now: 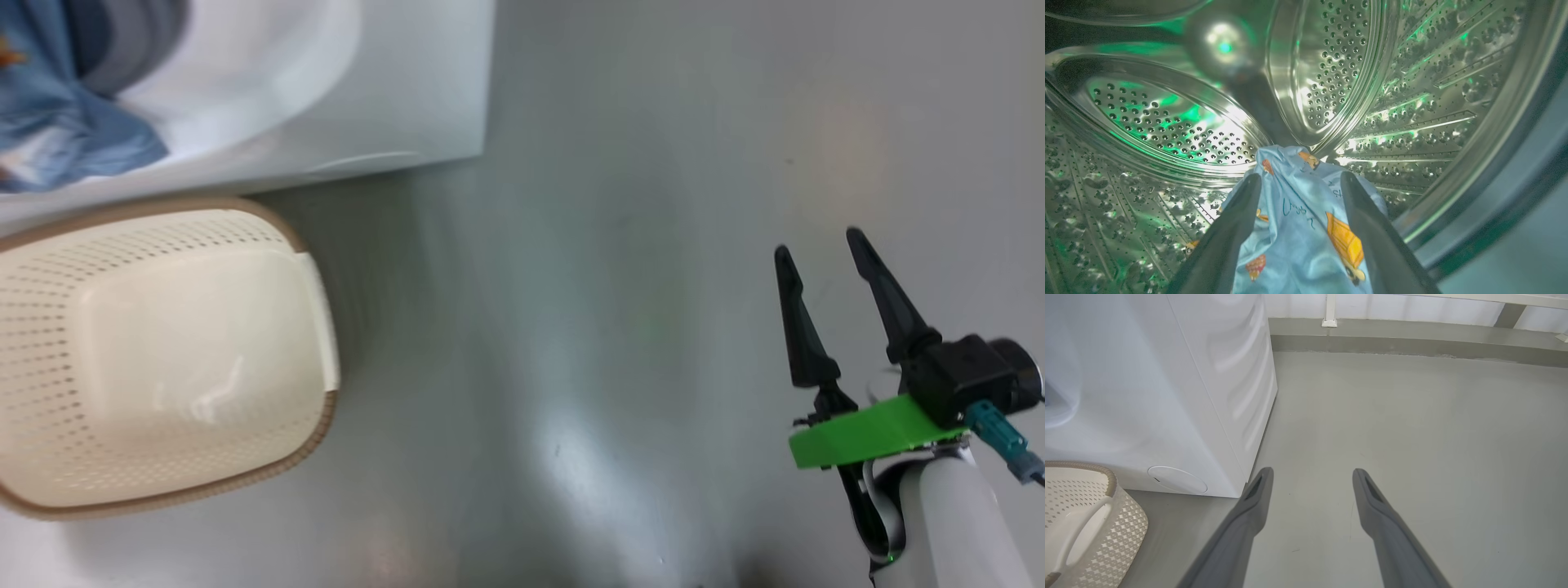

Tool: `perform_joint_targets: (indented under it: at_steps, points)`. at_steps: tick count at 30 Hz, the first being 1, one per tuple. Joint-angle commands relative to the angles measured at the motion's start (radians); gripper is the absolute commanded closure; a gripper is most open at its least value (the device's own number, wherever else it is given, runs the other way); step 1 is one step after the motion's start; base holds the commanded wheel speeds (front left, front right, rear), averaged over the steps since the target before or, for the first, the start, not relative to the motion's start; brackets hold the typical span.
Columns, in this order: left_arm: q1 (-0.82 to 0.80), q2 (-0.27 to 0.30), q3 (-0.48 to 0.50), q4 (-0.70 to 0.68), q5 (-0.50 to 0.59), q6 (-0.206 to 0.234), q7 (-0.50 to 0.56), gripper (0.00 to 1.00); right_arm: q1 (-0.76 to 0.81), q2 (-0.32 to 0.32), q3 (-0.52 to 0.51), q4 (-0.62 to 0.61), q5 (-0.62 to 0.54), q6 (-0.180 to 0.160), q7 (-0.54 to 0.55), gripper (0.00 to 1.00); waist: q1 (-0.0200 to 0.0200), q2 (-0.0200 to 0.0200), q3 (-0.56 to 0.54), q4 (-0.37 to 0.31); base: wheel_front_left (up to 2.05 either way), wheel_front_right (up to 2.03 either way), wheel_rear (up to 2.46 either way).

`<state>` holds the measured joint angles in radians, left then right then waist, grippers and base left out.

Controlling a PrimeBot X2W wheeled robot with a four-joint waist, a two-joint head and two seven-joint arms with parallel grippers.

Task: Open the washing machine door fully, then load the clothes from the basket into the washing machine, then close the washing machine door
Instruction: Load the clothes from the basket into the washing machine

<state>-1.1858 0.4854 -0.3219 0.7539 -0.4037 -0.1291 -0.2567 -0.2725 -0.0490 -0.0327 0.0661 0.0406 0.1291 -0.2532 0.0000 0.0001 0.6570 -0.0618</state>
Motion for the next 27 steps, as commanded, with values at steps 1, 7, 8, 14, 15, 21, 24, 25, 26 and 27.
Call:
perform_joint_targets:
  at_steps: [1,7,8,14,15,21,24,25,26,27]
  points:
    - [0.019,0.052,0.027,-0.025,-0.006,-0.001,-0.005,0.0,0.043,-0.001,0.018,-0.015,-0.009,0.002,-0.009,0.0,0.0,-0.0001,-0.039,0.038,0.0,0.0,0.0]
    - [0.232,0.028,0.075,-0.184,-0.002,0.014,-0.005,0.0,0.072,-0.001,0.0,-0.024,-0.027,0.002,0.002,0.0,0.0,-0.0001,-0.087,0.082,0.0,0.0,0.0]
    - [0.268,0.024,0.085,-0.211,-0.005,0.016,-0.005,0.0,0.076,-0.001,-0.001,-0.028,-0.03,0.002,0.006,0.0,0.0,-0.0001,-0.094,0.089,0.0,0.0,0.0]
    - [0.474,-0.037,0.168,-0.381,-0.028,0.056,-0.005,0.0,0.106,-0.001,-0.015,-0.049,-0.039,0.002,0.03,0.0,0.0,-0.0001,-0.128,0.124,0.0,0.0,0.0]
    - [0.507,-0.051,0.178,-0.408,-0.025,0.063,-0.005,0.0,0.111,-0.001,-0.016,-0.052,-0.042,0.002,0.034,0.0,0.0,-0.0001,-0.133,0.129,0.0,0.0,0.0]
    - [0.682,-0.127,0.211,-0.537,0.039,0.099,-0.005,0.0,0.124,-0.002,-0.015,-0.078,-0.051,0.002,0.058,0.0,0.0,-0.0001,-0.157,0.143,0.0,0.0,0.0]
    - [0.782,-0.184,0.21,-0.588,0.09,0.113,-0.005,0.0,0.133,-0.006,-0.012,-0.086,-0.051,0.002,0.066,0.0,0.0,-0.0001,-0.171,0.145,0.0,0.0,0.0]
    - [0.804,-0.199,0.213,-0.603,0.102,0.119,-0.005,0.0,0.136,-0.006,-0.012,-0.087,-0.051,0.002,0.067,0.0,0.0,-0.0001,-0.175,0.145,0.0,0.0,0.0]
    - [0.827,-0.211,0.214,-0.616,0.116,0.123,-0.005,0.0,0.139,-0.007,-0.011,-0.088,-0.051,0.002,0.068,0.0,0.0,-0.0001,-0.179,0.145,0.0,0.0,0.0]
    - [0.849,-0.225,0.216,-0.628,0.127,0.127,-0.005,0.0,0.141,-0.007,-0.01,-0.089,-0.05,0.002,0.069,0.0,0.0,-0.0001,-0.182,0.144,0.0,0.0,0.0]
